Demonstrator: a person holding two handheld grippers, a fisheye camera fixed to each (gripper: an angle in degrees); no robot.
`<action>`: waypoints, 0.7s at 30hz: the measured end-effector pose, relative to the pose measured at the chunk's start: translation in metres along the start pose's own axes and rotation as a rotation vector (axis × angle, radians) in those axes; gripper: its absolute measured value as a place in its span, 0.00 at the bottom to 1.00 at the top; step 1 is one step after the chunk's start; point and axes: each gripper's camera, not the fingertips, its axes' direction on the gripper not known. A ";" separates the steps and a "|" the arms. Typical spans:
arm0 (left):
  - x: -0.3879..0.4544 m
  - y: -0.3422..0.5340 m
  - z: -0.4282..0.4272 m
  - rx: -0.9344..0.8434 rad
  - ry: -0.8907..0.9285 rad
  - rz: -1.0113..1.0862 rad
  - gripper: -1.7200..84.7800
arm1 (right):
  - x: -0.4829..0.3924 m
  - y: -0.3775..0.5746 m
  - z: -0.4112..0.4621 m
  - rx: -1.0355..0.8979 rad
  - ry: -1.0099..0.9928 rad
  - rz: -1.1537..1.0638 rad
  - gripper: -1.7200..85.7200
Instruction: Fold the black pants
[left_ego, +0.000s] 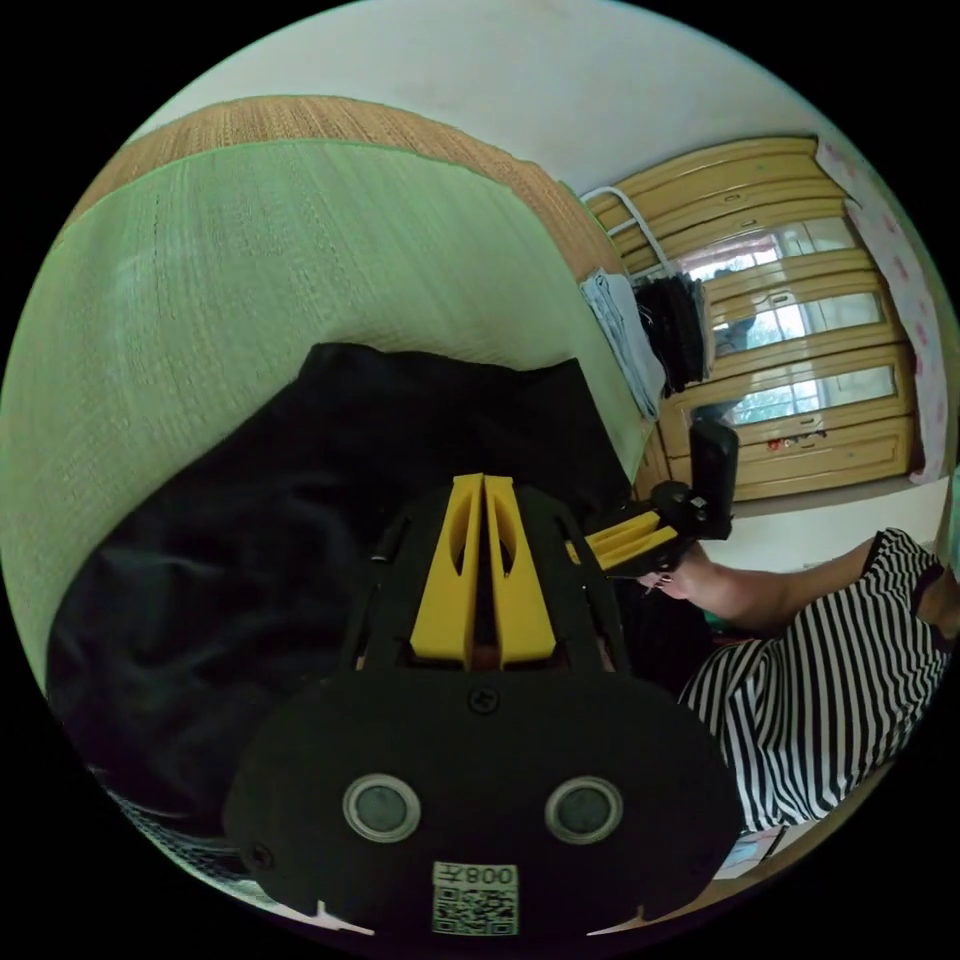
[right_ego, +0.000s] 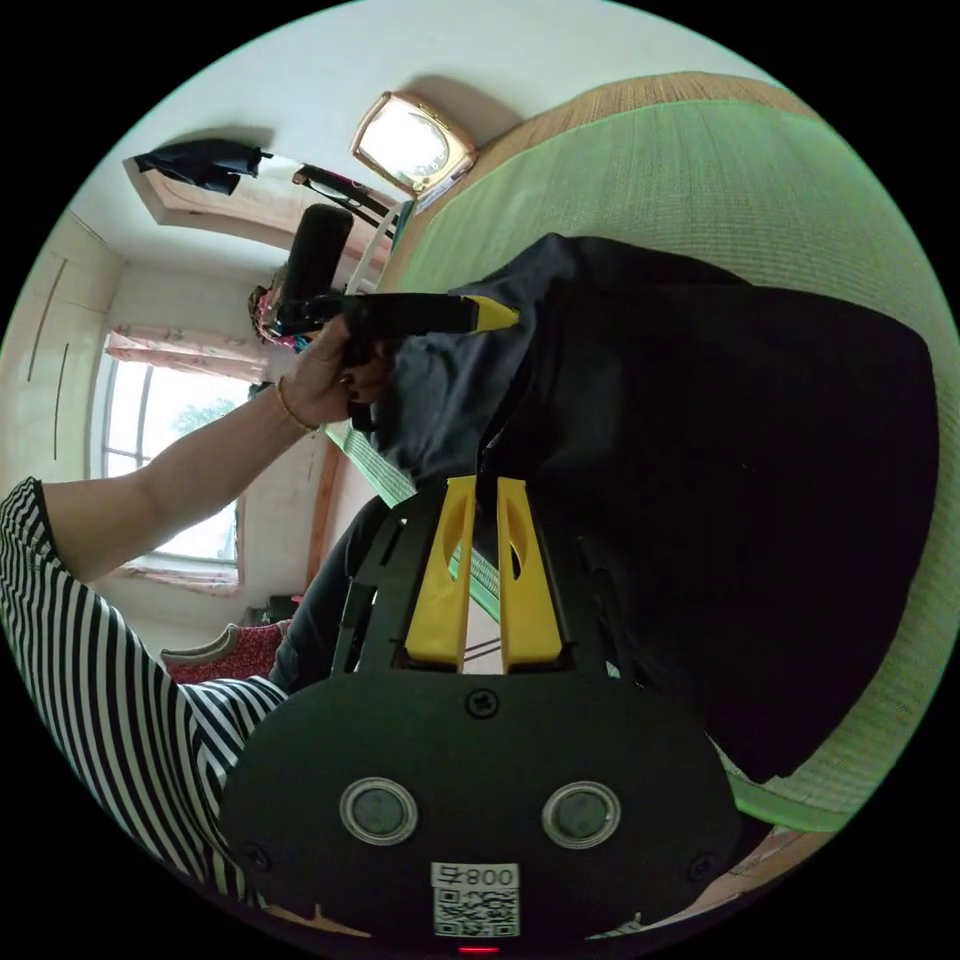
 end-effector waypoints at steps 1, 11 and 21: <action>-0.002 0.006 0.003 0.001 0.029 0.000 0.02 | 0.003 -0.003 0.008 -0.008 -0.003 -0.005 0.05; -0.037 0.043 0.014 -0.082 -0.069 -0.041 0.02 | 0.010 -0.020 0.063 -0.092 -0.012 -0.071 0.03; -0.048 0.054 -0.008 0.054 -0.140 -0.026 0.02 | 0.016 -0.036 0.090 -0.035 0.142 -0.092 0.02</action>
